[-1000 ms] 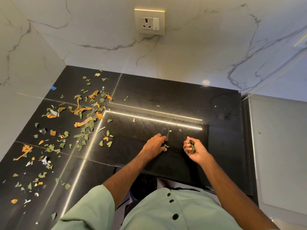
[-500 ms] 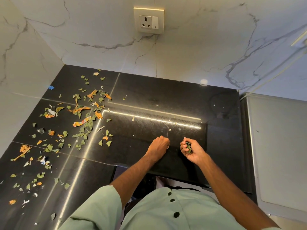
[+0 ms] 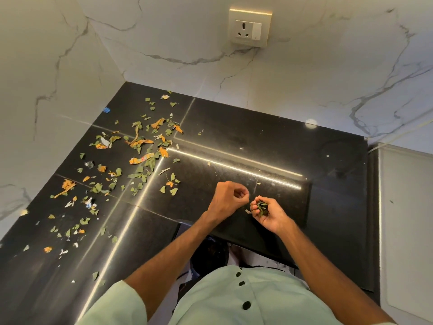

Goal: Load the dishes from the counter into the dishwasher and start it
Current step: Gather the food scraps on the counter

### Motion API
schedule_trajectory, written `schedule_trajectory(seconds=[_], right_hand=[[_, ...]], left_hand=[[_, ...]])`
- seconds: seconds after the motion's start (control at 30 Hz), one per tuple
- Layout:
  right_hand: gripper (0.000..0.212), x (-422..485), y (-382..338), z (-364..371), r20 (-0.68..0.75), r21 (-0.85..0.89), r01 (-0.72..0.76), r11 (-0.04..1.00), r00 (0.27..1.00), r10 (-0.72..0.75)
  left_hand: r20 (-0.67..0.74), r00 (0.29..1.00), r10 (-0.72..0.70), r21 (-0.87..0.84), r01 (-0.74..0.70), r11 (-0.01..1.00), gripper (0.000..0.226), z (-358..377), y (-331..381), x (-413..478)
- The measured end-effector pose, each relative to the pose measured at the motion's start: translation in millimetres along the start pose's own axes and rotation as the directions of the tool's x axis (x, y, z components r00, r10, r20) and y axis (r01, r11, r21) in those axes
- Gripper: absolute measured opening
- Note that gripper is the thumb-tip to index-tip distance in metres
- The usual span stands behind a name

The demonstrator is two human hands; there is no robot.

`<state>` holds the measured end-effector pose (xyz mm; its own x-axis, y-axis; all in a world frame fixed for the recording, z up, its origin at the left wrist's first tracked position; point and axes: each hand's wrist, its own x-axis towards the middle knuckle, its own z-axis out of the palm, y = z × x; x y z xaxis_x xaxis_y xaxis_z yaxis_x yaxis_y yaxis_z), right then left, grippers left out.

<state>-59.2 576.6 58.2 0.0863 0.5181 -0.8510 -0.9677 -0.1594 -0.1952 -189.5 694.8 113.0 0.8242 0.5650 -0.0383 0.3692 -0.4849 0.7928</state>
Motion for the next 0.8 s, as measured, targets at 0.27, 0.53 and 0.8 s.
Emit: schedule_trajectory(seconds=[0.27, 0.53, 0.8], right_hand=[[0.022, -8.5, 39.9, 62.8, 0.141, -0.257, 0.048, 0.965, 0.990, -0.012], [0.027, -2.4, 86.2, 103.5, 0.130, -0.365, -0.011, 0.931, 0.990, 0.062], [0.033, 21.8, 119.4, 144.3, 0.200, -0.371, -0.153, 0.916, 0.950, 0.239]], left_hand=[[0.059, 0.994, -0.092, 0.311, 0.069, 0.948, 0.012, -26.5, 27.0, -31.0], [-0.162, 0.964, -0.211, 0.304, 0.253, 0.919, 0.010, -74.1, 10.5, -74.3], [-0.434, 0.867, -0.245, 0.109, 0.321, 0.941, 0.016, -121.7, -45.5, -116.5]])
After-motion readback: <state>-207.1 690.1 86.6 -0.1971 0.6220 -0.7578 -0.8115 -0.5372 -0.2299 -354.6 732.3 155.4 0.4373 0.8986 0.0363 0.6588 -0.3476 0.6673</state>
